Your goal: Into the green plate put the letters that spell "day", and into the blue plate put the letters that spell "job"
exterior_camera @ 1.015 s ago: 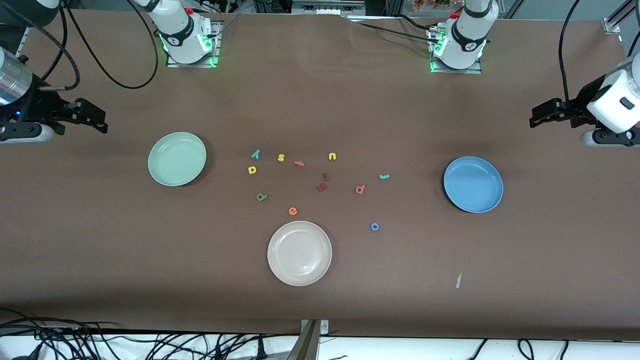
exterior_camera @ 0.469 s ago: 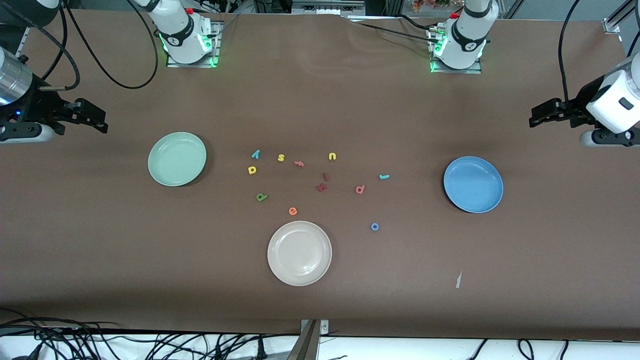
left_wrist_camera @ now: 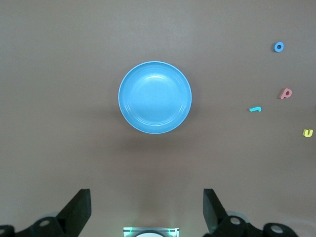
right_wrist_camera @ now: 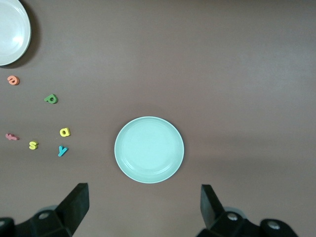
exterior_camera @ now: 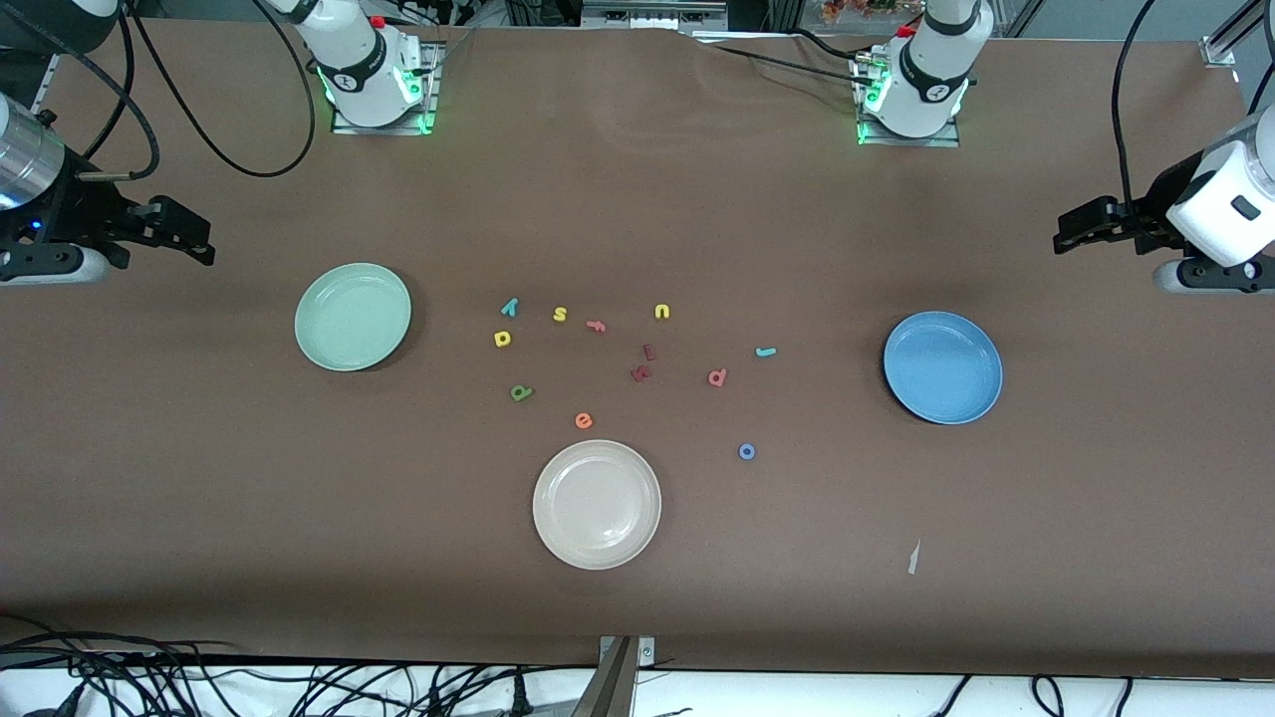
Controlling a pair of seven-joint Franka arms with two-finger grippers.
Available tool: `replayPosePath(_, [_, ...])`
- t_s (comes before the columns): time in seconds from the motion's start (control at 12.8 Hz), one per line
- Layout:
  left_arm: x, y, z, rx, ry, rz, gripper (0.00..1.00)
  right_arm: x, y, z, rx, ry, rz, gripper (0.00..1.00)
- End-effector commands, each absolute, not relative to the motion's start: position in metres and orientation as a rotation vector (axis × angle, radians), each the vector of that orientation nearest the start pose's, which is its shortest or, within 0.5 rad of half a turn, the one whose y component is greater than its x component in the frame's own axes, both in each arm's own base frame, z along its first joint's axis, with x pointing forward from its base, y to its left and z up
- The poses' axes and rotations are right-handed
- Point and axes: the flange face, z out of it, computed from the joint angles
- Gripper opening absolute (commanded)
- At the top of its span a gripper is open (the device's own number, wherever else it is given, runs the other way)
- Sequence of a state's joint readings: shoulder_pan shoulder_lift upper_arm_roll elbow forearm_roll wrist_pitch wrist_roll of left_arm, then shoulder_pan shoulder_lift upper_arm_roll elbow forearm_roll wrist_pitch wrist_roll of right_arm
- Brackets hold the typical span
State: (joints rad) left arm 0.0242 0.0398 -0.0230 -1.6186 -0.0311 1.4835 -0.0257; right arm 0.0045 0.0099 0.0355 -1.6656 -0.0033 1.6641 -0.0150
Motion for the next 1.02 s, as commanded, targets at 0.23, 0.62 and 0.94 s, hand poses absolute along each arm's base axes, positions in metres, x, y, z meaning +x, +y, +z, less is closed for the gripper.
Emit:
replayPosePath(0.23, [0.552,-0.001,0.571,-3.172,-0.021,0.303,1.00,0.564,0.023,0.587,-3.146,-0.088,0.026,1.00])
replayPosePath(0.62, [0.552,-0.001,0.571,-3.173,-0.022,0.300,1.00,0.564,0.024,0.587,-3.146,-0.097,0.026,1.00])
replayPosePath(0.94, [0.554,-0.001,0.568,-3.172,-0.024,0.305,1.00,0.568,0.061,0.563,-3.157,-0.209,0.100,1.00])
